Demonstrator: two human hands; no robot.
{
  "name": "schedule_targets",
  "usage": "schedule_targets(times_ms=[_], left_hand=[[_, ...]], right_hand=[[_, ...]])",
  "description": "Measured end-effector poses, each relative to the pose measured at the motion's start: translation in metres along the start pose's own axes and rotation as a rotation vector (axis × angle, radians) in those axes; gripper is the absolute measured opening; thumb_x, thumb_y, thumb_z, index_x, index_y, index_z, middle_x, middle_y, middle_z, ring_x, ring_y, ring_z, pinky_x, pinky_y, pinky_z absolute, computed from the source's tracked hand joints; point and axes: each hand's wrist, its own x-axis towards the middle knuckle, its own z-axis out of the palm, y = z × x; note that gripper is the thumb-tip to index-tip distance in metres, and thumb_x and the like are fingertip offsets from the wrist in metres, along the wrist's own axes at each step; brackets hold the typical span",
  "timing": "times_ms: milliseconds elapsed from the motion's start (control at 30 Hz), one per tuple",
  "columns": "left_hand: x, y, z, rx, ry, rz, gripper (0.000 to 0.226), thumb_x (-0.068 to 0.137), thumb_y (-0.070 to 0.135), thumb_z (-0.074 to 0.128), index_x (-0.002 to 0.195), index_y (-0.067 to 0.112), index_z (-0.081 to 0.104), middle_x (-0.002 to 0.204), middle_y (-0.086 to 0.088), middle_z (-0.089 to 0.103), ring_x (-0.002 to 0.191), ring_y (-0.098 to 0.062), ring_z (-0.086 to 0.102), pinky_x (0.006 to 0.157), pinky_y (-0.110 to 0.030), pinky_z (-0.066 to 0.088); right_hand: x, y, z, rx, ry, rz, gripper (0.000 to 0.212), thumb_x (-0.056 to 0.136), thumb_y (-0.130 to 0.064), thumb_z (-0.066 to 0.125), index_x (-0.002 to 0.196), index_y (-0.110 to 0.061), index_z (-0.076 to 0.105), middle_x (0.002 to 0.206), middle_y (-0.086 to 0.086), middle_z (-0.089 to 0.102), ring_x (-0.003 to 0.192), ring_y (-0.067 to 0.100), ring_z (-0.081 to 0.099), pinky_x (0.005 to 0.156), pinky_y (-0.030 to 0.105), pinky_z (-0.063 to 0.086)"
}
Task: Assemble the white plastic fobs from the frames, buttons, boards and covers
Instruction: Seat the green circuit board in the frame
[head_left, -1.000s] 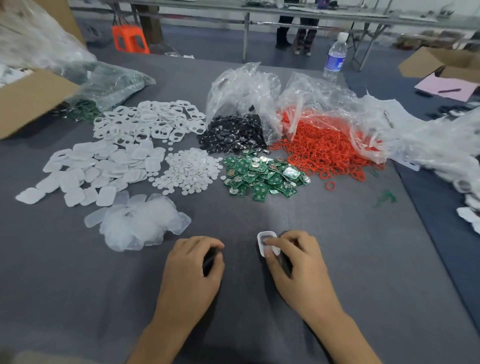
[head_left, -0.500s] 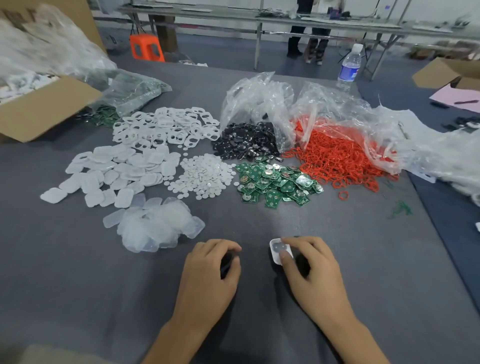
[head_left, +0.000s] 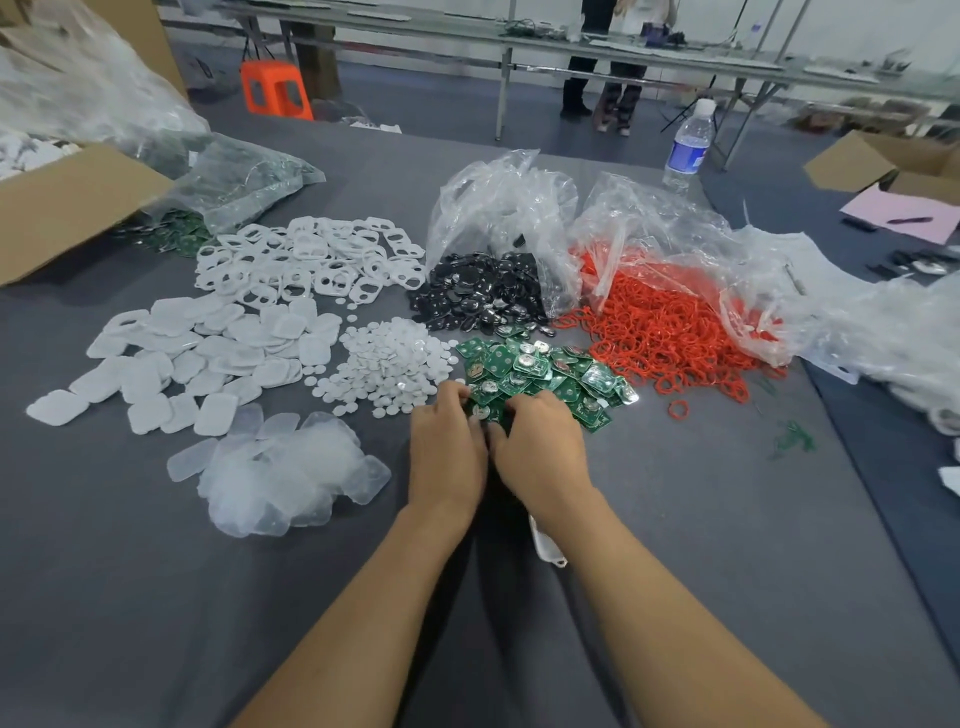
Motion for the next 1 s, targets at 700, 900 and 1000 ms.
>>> schedule_targets(times_ms=[700, 900, 1000], left_hand=[[-0.065, 0.014, -0.026, -0.906, -0.283, -0.123, 0.033, 0.095, 0.001, 0.069, 0.122, 0.021, 0.070, 0.096, -0.011, 0.077, 0.091, -0.022, 0.077, 0.080, -0.024, 0.059], [-0.068, 0.021, -0.030, -0.777, -0.389, 0.011, 0.037, 0.095, 0.010, 0.072, 0.127, 0.028, 0.070, 0.098, -0.009, 0.078, 0.098, -0.028, 0.076, 0.095, -0.044, 0.060], [-0.069, 0.021, -0.030, -0.731, -0.411, 0.038, 0.037, 0.089, 0.021, 0.075, 0.125, 0.029, 0.071, 0.100, -0.009, 0.078, 0.101, -0.028, 0.075, 0.099, -0.053, 0.057]], right_hand=[[-0.064, 0.037, -0.053, 1.063, -0.023, 0.015, 0.038, 0.086, 0.015, 0.062, 0.105, -0.016, 0.074, 0.092, -0.005, 0.074, 0.080, -0.002, 0.069, 0.072, 0.011, 0.050], [-0.076, 0.054, -0.071, 0.964, -0.152, -0.117, 0.038, 0.087, 0.008, 0.070, 0.120, -0.010, 0.068, 0.099, 0.005, 0.073, 0.085, 0.005, 0.071, 0.081, 0.018, 0.054], [-0.079, 0.059, -0.075, 0.904, -0.182, -0.148, 0.042, 0.085, 0.010, 0.072, 0.124, -0.005, 0.064, 0.092, 0.004, 0.070, 0.077, 0.005, 0.069, 0.075, 0.016, 0.051]])
